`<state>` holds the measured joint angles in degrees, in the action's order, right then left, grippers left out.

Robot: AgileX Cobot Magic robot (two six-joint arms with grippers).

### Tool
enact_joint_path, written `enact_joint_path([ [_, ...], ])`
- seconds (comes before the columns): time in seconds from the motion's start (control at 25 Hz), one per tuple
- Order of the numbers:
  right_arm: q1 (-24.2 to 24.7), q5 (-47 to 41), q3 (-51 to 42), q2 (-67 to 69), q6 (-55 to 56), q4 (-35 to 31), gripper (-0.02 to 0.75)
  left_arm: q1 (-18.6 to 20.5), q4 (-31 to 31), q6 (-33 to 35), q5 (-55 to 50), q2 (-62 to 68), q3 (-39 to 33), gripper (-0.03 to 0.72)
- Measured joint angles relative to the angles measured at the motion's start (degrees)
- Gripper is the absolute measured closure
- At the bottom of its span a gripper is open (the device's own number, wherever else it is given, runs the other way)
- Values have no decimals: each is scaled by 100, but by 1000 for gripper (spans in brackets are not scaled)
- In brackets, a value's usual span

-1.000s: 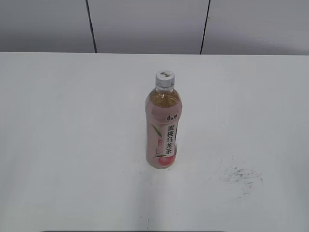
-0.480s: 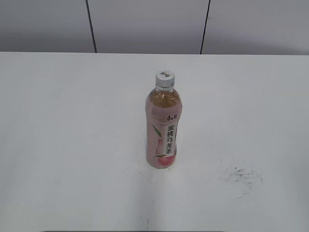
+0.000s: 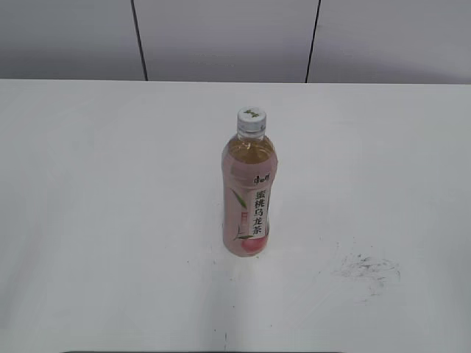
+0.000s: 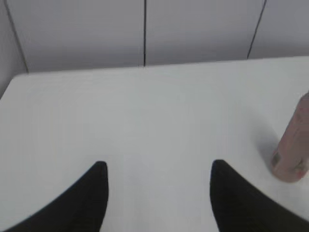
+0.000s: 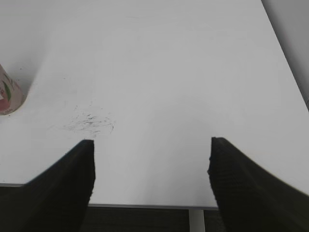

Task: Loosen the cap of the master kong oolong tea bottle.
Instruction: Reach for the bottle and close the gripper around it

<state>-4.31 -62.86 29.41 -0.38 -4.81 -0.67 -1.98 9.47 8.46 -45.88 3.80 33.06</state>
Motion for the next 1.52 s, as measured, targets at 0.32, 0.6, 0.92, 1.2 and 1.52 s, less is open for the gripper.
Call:
enact_joint_path([
  [0.32,0,0,0,0,0,-54,183,0,2126,1758,3351,1624,-890,284],
  [0.6,0,0,0,0,0,-68,183,-952,2475,2224,4924,3527,-1136,283],
  [0.92,0,0,0,0,0,-75,183,-3016,1804,1948,7381,5580,-1142,283],
  [1.2,0,0,0,0,0,-82,183,-3277,-8,-388,8558,6654,-1595,283],
  [1.52,0,0,0,0,0,-88,183,-3277,-2046,-1061,10395,7876,-1971,240],
])
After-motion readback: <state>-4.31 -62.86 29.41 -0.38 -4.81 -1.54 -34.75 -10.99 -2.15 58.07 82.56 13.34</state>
